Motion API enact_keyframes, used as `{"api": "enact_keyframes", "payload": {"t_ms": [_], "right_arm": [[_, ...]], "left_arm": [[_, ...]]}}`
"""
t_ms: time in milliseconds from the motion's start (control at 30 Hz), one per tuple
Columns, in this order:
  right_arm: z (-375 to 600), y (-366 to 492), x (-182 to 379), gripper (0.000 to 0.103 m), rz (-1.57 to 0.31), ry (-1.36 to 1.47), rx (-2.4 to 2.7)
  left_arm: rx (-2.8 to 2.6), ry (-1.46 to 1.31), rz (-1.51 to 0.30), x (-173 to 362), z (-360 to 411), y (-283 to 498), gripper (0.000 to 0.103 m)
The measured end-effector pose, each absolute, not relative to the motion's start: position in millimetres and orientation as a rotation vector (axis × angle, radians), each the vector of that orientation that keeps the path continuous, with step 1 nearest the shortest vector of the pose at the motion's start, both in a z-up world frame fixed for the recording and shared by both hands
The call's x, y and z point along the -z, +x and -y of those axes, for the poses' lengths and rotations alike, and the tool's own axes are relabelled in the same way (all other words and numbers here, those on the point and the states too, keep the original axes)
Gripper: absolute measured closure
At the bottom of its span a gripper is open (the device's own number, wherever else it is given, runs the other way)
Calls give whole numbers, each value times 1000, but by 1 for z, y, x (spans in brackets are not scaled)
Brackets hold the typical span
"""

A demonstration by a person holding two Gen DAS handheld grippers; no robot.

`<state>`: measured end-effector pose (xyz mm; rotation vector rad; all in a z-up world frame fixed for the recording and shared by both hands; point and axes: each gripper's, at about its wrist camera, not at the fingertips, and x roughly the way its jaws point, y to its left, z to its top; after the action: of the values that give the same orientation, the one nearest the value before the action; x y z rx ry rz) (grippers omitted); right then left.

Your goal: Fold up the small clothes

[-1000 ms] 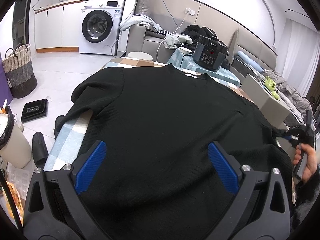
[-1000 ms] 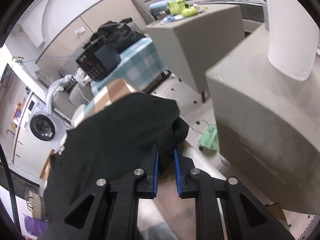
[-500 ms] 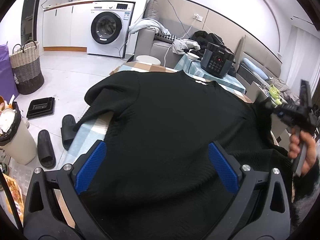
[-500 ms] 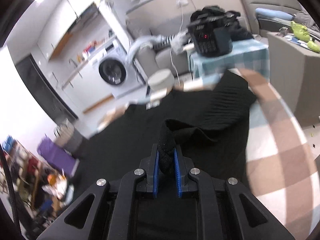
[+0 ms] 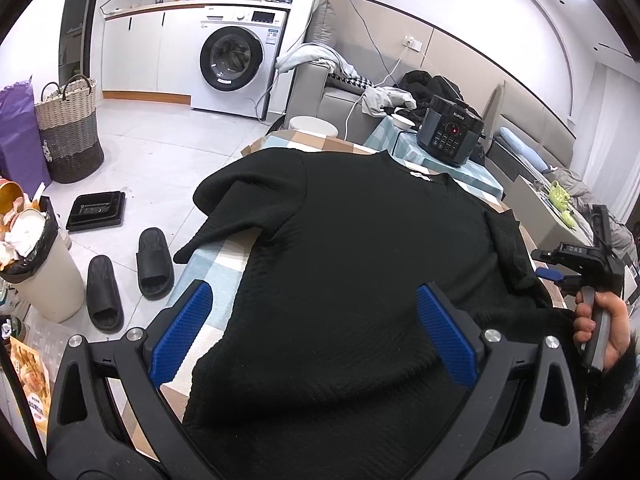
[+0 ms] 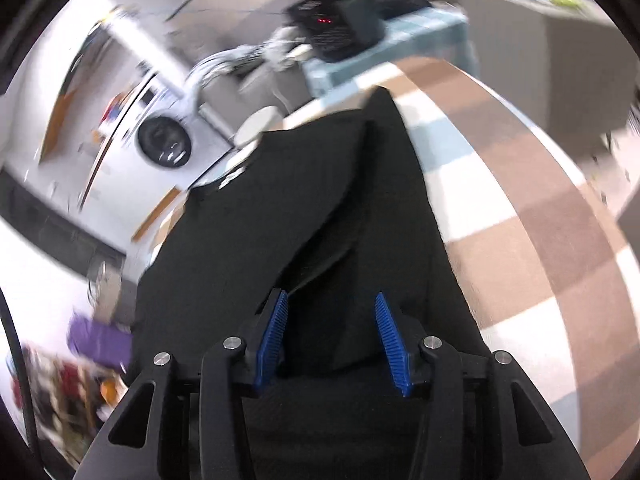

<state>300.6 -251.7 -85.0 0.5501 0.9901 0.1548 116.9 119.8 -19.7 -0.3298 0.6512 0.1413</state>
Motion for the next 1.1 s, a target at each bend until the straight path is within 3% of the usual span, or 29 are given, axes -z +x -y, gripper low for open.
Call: {"api": "enact_keyframes", "payload": {"t_ms": [567,700,900,1100], "right_arm": [[215,356,89,52,-971,631,-20],[178,367,70,52,-928,621,-228],[171,344,41,51,-894,491,-249],[228,300,59,52,-956,412,-47]], "left_arm": [[-112,-374,-672,36,-129,131,2],[-124,-370,-671,35,-133,131,2],[-138,-369,-648,28,-138,121,2],[-154,-368,-651,27,-142,116,2]]}}
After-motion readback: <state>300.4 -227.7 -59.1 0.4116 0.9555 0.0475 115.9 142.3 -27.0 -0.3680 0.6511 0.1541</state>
